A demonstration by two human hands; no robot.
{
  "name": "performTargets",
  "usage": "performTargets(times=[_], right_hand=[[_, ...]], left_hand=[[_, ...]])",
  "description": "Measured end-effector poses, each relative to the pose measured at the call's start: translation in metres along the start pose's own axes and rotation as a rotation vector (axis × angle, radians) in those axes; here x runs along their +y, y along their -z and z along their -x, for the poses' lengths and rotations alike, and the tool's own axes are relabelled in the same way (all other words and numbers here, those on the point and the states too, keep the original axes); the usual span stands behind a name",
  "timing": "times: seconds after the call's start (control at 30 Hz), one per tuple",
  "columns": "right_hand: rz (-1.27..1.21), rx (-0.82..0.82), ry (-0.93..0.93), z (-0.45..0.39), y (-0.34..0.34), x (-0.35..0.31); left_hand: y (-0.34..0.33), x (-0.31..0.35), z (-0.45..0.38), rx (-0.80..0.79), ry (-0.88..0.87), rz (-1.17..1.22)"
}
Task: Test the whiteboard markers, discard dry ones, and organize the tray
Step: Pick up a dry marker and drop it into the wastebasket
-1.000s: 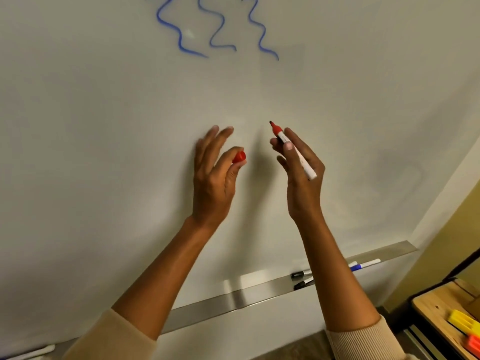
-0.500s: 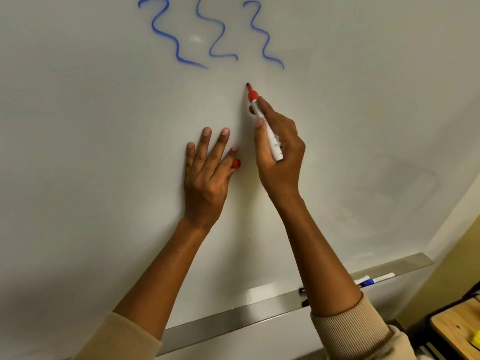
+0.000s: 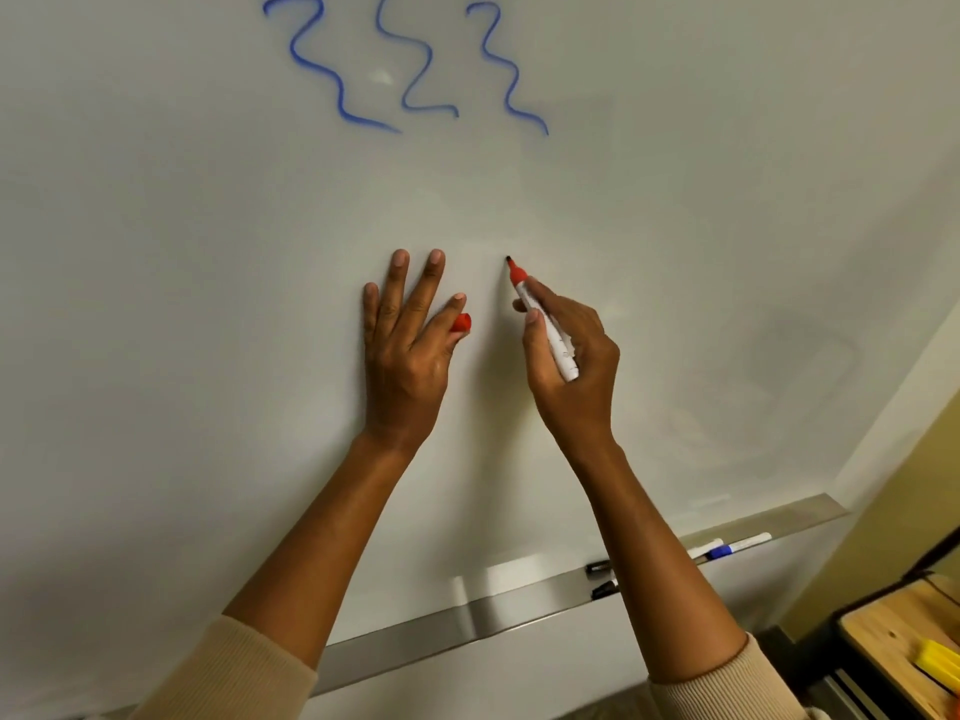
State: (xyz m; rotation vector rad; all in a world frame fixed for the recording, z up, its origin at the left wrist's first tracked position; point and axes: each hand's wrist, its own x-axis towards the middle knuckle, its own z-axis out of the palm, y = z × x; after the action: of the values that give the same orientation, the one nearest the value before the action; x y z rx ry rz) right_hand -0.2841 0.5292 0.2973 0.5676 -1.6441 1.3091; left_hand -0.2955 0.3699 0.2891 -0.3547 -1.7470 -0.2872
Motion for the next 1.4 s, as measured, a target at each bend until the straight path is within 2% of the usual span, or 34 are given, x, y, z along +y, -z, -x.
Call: performTargets(times=[0.13,0.23,0.33,0.47,0.67,0.8,0.9,1.0,1.2,1.4], right_hand=[[-0.207,-0.006,-0.283,0.006,0.025,-0.001],[-0.380,-0.117,-0.358,0.020,0.041,-0.001],[-0.516,-0.121,-0.484,0.036,0.053,0.003],[-0.507,-0.152,-0.582,0.059,0.063,0.009],[-0.448,-0.266,-0.699,0.085,0.077,0.029],[-0.471,-0.223,-0.868,0.095,0.092,0.041],[-0.606,-0.136,-1.063,0.102,0.098,0.046],[-0.674,-0.086,-1.180,0.115,0.103,0.048],[-0.669,-0.019,-1.227,0.135,0.116,0.047],[-0.595,0.024,-1.254,0.153,0.143,0.065]], left_hand=[[0.010,0.015,0.009,-0.094,0.084,0.141],[0.015,0.024,0.022,-0.146,0.125,0.231],[0.017,0.032,0.039,-0.182,0.159,0.304],[0.019,0.044,0.065,-0.265,0.209,0.398],[0.016,0.060,0.095,-0.478,0.181,0.534],[0.018,0.073,0.105,-0.717,0.257,0.677],[0.016,0.089,0.109,-0.807,0.363,0.787],[0.012,0.109,0.114,-0.886,0.476,0.885],[0.001,0.139,0.129,-0.913,0.780,1.030],[-0.010,0.168,0.141,-0.973,0.786,1.081]])
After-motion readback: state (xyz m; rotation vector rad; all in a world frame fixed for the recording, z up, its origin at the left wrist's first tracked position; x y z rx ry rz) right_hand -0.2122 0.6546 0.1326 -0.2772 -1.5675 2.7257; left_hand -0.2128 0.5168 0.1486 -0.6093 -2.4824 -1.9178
